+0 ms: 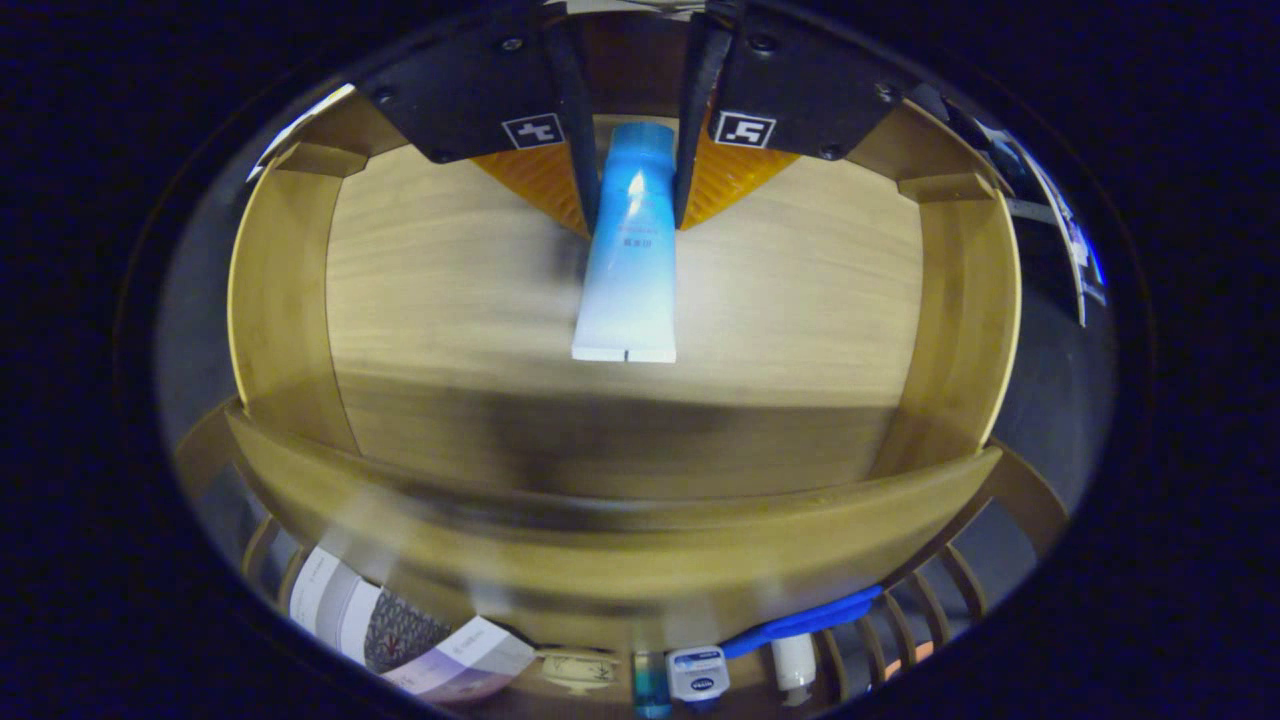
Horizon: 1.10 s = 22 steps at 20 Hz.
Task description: Pull open the drawer, take out the items inside it, and place them on the countertop above the cabinet.
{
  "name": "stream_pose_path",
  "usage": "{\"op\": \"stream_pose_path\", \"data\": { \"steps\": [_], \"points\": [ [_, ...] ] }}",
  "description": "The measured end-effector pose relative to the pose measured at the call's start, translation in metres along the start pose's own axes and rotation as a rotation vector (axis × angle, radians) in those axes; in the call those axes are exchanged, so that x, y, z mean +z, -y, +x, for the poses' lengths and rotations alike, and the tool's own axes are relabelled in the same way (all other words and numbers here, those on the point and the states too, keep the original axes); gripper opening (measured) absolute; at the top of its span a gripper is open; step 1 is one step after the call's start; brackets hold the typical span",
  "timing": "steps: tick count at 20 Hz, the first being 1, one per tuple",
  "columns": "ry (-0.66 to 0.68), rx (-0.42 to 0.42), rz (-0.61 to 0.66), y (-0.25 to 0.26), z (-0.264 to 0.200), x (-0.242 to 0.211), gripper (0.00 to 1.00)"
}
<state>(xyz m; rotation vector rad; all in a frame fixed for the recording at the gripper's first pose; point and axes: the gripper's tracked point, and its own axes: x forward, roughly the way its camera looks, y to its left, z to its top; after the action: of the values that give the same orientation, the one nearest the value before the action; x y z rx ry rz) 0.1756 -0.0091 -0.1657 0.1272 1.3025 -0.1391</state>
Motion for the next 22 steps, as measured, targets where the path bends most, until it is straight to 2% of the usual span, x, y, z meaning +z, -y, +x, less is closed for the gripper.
{"op": "stream_pose_path", "data": {
  "steps": [8, 15, 22],
  "points": [
    [0.096, 0.007, -0.050, -0.011, -0.055, 0.028, 0.41],
    [0.191, -0.002, -0.076, -0.021, -0.097, 0.075, 0.41],
    [0.274, -0.033, -0.036, -0.035, -0.094, 0.134, 0.41]
  ]
}}
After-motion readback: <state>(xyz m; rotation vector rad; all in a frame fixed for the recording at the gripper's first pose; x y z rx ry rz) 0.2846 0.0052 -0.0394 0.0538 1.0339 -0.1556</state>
